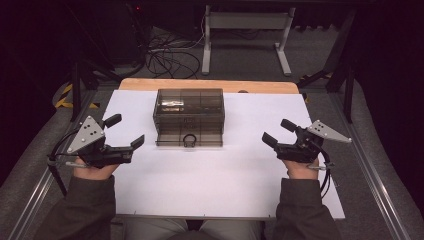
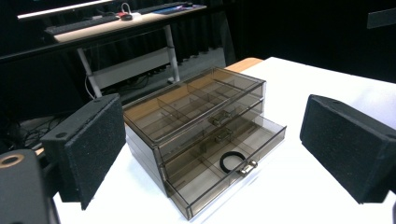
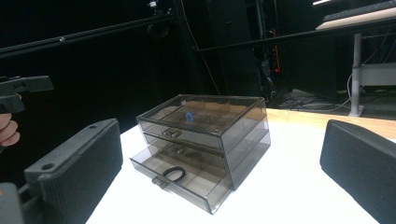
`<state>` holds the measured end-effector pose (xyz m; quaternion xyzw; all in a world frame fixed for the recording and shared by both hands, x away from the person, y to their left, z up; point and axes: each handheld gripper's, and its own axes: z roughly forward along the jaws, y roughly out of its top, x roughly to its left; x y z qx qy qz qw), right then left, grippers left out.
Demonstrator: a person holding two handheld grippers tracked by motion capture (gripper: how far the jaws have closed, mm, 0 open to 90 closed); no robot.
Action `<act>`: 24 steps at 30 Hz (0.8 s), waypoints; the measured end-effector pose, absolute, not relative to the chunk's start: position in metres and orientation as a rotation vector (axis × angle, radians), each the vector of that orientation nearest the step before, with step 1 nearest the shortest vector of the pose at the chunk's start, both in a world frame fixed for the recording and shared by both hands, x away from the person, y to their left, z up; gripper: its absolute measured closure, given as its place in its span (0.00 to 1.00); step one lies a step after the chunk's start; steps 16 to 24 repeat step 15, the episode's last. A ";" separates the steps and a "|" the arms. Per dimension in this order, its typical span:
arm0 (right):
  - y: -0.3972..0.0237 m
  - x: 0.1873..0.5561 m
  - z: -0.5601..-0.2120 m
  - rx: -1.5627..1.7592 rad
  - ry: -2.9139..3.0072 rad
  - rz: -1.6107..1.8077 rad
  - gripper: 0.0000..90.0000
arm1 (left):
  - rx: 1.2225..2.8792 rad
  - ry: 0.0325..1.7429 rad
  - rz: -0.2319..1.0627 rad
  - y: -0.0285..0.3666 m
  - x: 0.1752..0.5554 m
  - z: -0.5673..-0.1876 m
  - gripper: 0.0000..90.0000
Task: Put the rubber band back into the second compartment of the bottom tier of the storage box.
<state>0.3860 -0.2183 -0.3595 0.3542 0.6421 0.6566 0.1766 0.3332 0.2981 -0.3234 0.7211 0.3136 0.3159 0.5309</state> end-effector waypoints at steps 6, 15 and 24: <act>-0.216 0.387 -0.360 0.996 1.823 1.846 0.00 | 1.723 0.750 0.753 0.298 0.334 -0.324 0.09; -0.215 0.388 -0.361 0.998 1.841 1.835 0.00 | 1.724 0.749 0.752 0.298 0.334 -0.324 0.09; -0.215 0.388 -0.361 0.998 1.841 1.835 0.00 | 1.724 0.749 0.752 0.298 0.334 -0.324 0.09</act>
